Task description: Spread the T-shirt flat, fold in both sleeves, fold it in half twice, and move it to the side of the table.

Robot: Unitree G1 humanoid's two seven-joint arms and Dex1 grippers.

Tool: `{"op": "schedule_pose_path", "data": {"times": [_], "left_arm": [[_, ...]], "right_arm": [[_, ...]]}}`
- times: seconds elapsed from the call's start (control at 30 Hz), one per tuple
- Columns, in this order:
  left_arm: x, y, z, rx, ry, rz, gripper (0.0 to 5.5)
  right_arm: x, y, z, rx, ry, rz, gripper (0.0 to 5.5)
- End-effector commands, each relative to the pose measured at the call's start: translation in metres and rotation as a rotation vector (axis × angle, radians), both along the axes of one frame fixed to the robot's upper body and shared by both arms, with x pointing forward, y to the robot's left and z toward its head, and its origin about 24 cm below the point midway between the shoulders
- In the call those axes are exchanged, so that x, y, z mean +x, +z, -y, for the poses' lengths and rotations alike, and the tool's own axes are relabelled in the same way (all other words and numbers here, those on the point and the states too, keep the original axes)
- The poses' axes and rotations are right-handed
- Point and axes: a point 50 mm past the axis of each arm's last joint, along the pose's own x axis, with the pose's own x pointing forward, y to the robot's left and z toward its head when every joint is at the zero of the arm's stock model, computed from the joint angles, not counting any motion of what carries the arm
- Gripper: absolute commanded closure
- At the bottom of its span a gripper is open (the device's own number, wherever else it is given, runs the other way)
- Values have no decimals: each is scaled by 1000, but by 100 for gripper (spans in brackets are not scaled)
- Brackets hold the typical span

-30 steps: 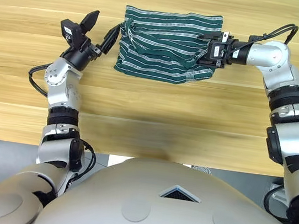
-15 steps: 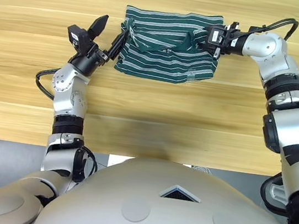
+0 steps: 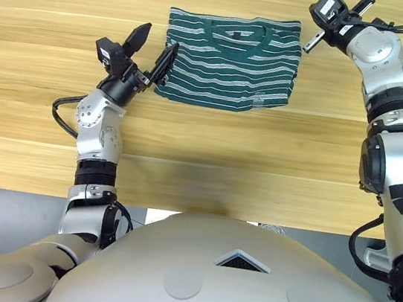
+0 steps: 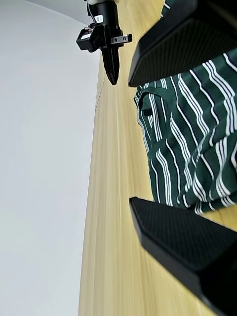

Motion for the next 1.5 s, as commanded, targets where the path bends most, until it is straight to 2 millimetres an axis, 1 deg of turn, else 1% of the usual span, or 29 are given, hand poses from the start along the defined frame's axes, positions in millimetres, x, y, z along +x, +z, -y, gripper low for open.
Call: {"op": "schedule_pose_path", "data": {"times": [0.03,0.1,0.17,0.27,0.33,0.43,0.5,0.53,0.6,0.67,0.77,0.83,0.93,1.0,1.1,1.17,1.2,1.23,1.27,1.33,1.37,1.4,1.43,1.5], "left_arm": [[-1,1,1,6,7,6,146],[-1,3,0,12,19,16,146],[2,6,-4,24,52,37,146],[8,14,-14,21,120,75,146],[12,20,-21,21,161,99,146],[16,28,-30,16,219,139,146],[18,38,-41,-1,277,181,146],[18,43,-45,-8,299,199,146],[17,52,-52,-13,329,235,146],[16,58,-54,-8,336,260,146],[15,59,-54,1,335,265,146],[14,59,-54,4,338,264,146],[12,59,-53,8,341,267,146],[13,59,-51,11,334,267,146],[16,60,-46,14,312,270,146],[17,61,-42,15,295,271,146],[18,61,-40,15,288,271,146],[19,61,-38,15,280,272,146],[19,61,-36,15,273,273,146],[21,61,-31,14,258,277,146],[22,61,-29,14,251,279,146],[23,61,-27,15,243,281,146],[23,62,-26,19,237,284,146],[24,63,-25,22,232,288,146]], "right_arm": [[-5,6,-2,89,88,30,543],[-9,11,-5,193,154,38,543],[-15,9,-17,307,221,13,543],[-25,-5,-49,390,280,-31,543],[-33,-18,-72,390,295,-61,543],[-51,-34,-109,398,365,-157,543],[-59,-47,-132,377,359,-232,543],[-62,-52,-140,363,346,-260,543],[-65,-62,-153,346,298,-319,543],[-71,-75,-163,311,262,-390,543],[-86,-91,-171,245,317,-492,543],[-93,-99,-168,224,363,-547,543],[-105,-103,-157,221,517,-591,543],[-114,-105,-140,185,656,-600,543],[-130,-106,-91,74,884,-595,543],[-139,-100,-45,-18,995,-627,543],[-140,-95,-26,-51,1021,-644,543],[-138,-85,-9,-62,1030,-644,543],[-131,-70,3,-38,1025,-605,543],[-113,-27,16,89,999,-427,543],[-109,-11,20,143,992,-357,543],[-107,1,26,177,978,-305,543],[-107,6,32,185,957,-283,543],[-103,5,39,162,886,-265,543]]}}
